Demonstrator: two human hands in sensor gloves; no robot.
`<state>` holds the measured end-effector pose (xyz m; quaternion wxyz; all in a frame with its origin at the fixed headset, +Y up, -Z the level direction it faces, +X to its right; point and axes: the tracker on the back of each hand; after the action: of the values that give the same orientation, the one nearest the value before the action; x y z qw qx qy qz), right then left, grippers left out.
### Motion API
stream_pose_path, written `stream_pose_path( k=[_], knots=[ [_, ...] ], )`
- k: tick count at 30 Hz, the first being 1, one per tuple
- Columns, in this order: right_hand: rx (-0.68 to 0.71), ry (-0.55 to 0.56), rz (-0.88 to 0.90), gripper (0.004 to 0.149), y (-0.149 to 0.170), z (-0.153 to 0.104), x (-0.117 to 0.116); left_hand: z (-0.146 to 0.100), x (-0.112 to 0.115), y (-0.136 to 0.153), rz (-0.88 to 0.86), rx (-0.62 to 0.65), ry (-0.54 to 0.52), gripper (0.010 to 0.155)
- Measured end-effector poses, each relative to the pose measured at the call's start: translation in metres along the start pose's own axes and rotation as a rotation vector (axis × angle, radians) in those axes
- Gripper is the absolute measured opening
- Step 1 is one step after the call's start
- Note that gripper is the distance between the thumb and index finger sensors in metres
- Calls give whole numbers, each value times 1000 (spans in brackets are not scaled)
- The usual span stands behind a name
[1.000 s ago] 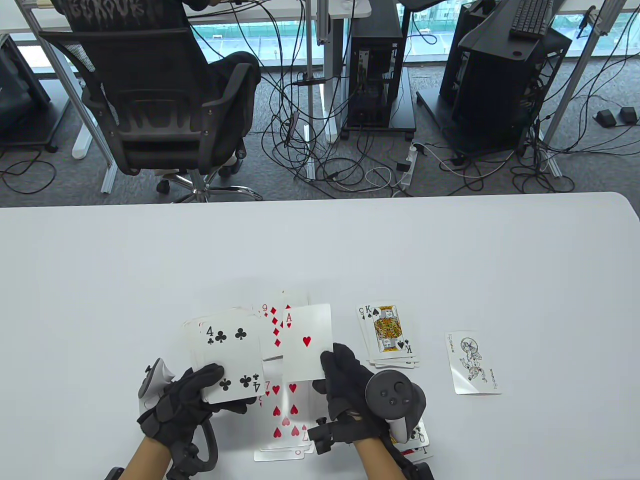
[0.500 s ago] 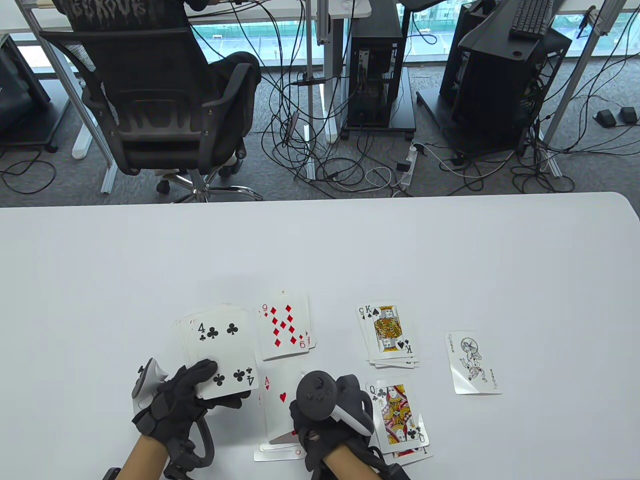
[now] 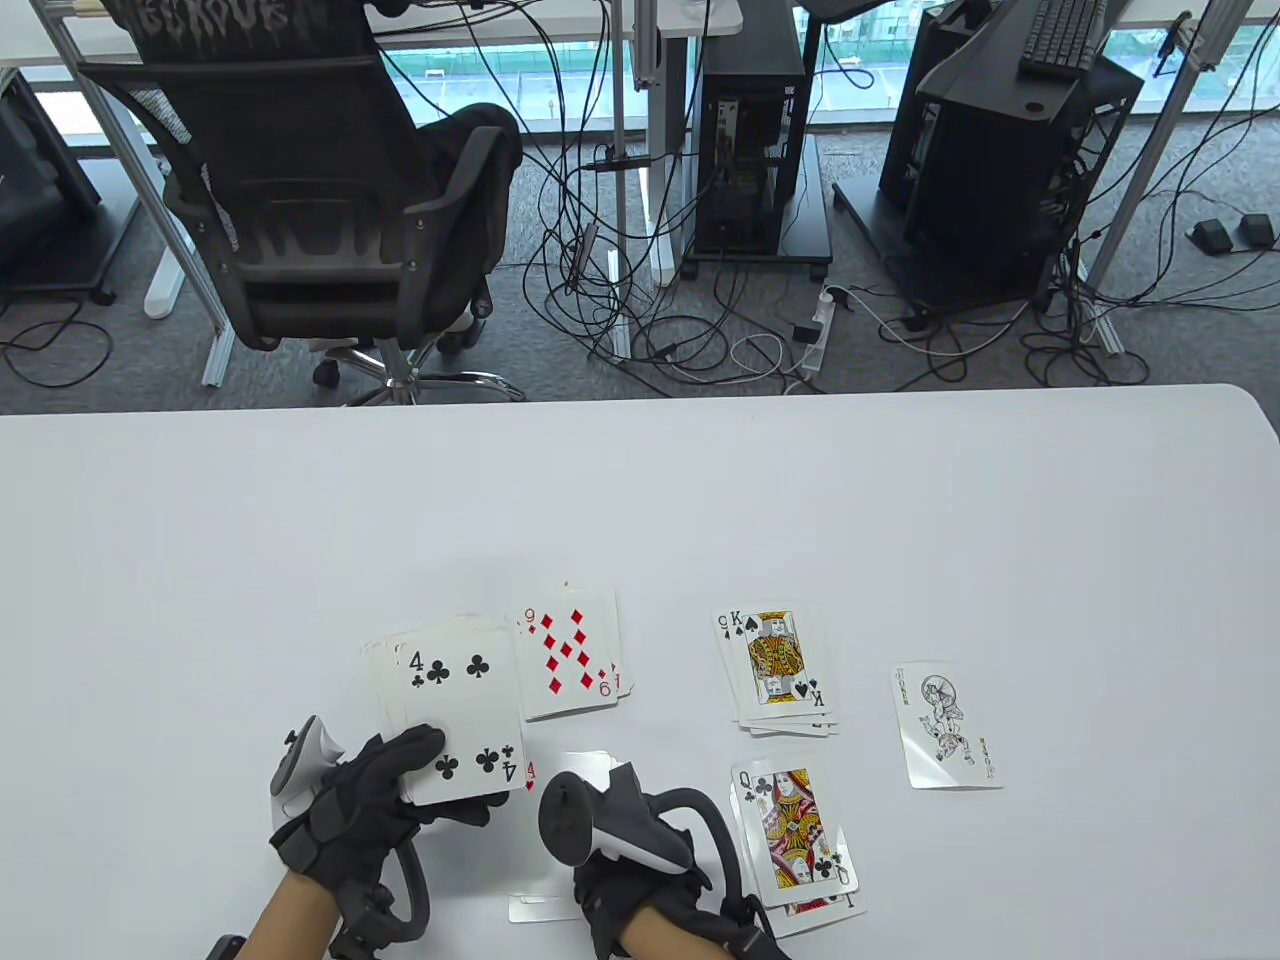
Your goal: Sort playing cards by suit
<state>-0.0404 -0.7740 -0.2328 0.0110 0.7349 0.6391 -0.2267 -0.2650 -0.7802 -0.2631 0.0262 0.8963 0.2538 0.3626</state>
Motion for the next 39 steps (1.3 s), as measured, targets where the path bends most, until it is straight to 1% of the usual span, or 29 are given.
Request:
stream_pose_path(
  k=[2,3,5,7,9,12,14,15,18,20,22,24,28,30,33,37,39],
  knots=[
    [-9,-7,52,70,5,-1,4,0,1,0,1,-2,6,52],
    [-9,6,79,68,7,-2,8,0,1,1,3,-3,9,52],
    [-2,68,129,66,11,-5,18,1,1,1,6,-5,19,53],
    [25,175,185,63,13,-10,30,2,2,2,11,-7,27,53],
    [71,325,240,62,16,-17,40,3,2,3,16,-16,31,53],
    [146,590,379,61,23,-26,50,4,4,6,25,-26,32,53],
    [173,705,477,61,26,-30,52,5,6,7,33,-34,39,53],
    [199,744,526,61,27,-31,52,6,8,8,35,-42,45,53],
    [238,776,614,63,24,-32,50,7,11,10,36,-52,56,54],
    [261,755,649,71,21,-31,48,9,13,12,34,-60,67,54],
    [275,740,632,79,18,-31,46,10,15,14,30,-68,78,54],
    [286,726,608,84,14,-31,45,11,17,16,27,-75,89,54],
    [292,711,620,85,11,-30,43,13,21,19,21,-88,115,55],
    [276,726,623,82,11,-30,42,13,22,20,21,-93,121,55],
    [246,770,665,71,14,-31,43,13,21,20,40,-106,114,55],
    [220,795,758,54,18,-31,43,13,21,20,29,-93,125,56],
    [211,797,781,48,22,-30,42,13,21,20,36,-97,122,56]
  ],
)
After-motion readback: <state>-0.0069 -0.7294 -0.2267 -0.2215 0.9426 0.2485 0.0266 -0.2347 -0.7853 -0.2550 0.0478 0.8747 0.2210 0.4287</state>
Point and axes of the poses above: the tracker on the back of each hand, its own y axis roughly to the little-finger side, its own z axis roughly from the wrist to the fingertips, x = y × z, and after that the axes turned 8 degrees about y, right-handed
